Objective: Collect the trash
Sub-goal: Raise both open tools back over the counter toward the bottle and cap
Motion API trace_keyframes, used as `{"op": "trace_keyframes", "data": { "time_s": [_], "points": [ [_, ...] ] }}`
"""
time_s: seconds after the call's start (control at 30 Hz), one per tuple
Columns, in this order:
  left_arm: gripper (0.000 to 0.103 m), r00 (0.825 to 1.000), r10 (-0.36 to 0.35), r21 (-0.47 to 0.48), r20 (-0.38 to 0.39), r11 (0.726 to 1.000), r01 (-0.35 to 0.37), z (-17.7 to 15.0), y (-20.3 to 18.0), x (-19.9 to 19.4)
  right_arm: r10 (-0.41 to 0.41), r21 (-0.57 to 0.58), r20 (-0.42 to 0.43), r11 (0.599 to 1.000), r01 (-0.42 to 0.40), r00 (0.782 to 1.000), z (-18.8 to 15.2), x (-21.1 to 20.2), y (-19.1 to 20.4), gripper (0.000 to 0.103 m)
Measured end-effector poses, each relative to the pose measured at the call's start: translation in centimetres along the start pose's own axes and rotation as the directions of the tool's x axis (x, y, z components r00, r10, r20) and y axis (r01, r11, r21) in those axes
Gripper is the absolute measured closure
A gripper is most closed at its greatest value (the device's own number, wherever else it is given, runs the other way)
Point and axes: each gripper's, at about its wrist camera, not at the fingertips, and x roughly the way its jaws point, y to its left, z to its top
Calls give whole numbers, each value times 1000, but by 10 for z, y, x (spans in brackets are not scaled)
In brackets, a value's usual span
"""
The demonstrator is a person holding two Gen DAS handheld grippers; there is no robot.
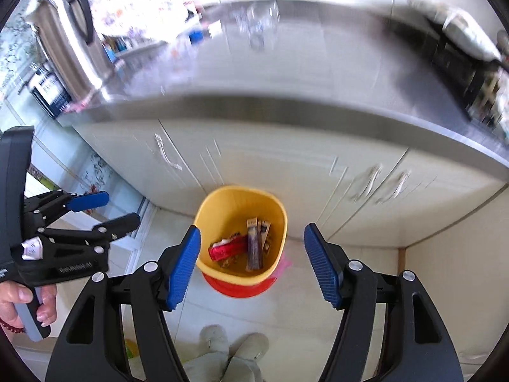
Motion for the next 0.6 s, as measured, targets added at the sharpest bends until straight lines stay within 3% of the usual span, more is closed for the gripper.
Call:
{"op": "trace_keyframes", "data": {
  "time_s": [0.27, 0.43, 0.6],
  "points": [
    [32, 993, 30, -51, 118, 998, -24, 42, 9, -43, 6, 25, 128, 1000, -10, 992, 42, -48, 0, 34],
    [31, 982, 36, -45, 186, 999, -28, 80, 17, -53, -11, -4, 180, 1000, 12, 984, 72, -53, 4, 34],
    [31, 979, 27, -30, 204, 999, -21, 117, 30, -43, -28, 9, 200, 1000, 27, 979, 111, -34, 4, 34]
  ]
}}
